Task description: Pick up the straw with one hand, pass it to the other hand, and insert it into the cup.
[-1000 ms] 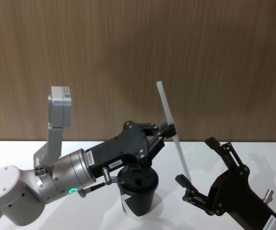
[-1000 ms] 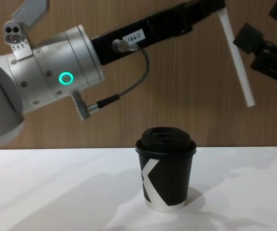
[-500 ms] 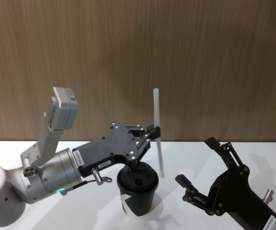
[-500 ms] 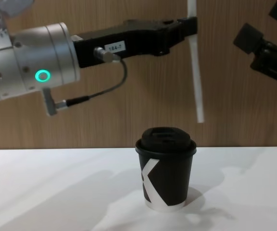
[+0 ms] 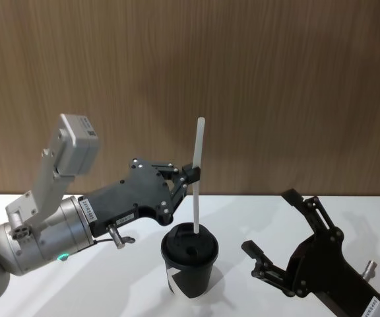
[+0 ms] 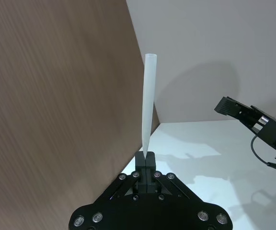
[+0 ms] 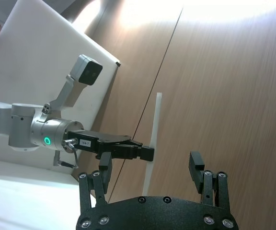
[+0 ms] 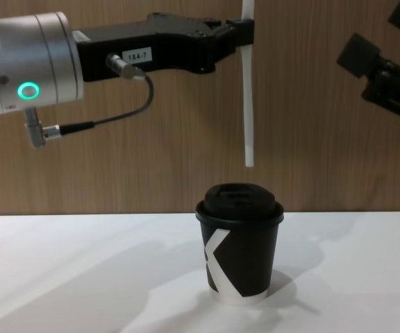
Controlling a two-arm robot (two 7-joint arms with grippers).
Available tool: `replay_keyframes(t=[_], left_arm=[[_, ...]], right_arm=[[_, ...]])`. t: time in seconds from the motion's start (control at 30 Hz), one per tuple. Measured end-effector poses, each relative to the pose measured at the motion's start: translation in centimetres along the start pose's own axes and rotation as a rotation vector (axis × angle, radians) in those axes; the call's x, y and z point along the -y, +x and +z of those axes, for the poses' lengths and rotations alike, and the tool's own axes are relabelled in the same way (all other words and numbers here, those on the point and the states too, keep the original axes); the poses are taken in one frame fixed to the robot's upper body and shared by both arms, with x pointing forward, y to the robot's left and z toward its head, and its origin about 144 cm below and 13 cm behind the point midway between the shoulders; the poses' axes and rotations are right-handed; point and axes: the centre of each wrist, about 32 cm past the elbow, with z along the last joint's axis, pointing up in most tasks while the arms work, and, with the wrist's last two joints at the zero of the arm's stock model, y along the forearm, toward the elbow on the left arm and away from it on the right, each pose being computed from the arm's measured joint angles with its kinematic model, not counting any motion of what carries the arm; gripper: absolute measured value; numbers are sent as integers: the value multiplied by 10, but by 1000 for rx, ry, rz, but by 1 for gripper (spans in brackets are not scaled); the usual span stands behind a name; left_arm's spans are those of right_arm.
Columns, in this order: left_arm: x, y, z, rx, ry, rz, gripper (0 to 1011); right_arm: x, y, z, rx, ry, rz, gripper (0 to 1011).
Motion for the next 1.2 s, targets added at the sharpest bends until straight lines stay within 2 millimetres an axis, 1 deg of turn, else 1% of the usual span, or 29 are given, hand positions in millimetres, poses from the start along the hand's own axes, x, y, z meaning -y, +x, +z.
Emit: replay_keyframes(t=[0.4,1.2], left_arm=[[-3,3,2,-12,7,6,0],[-3,7,-7,-32,51,10,0]], right_arm=[[0,0,0,0,0,0,1001],[0,0,0,0,0,0,1001]])
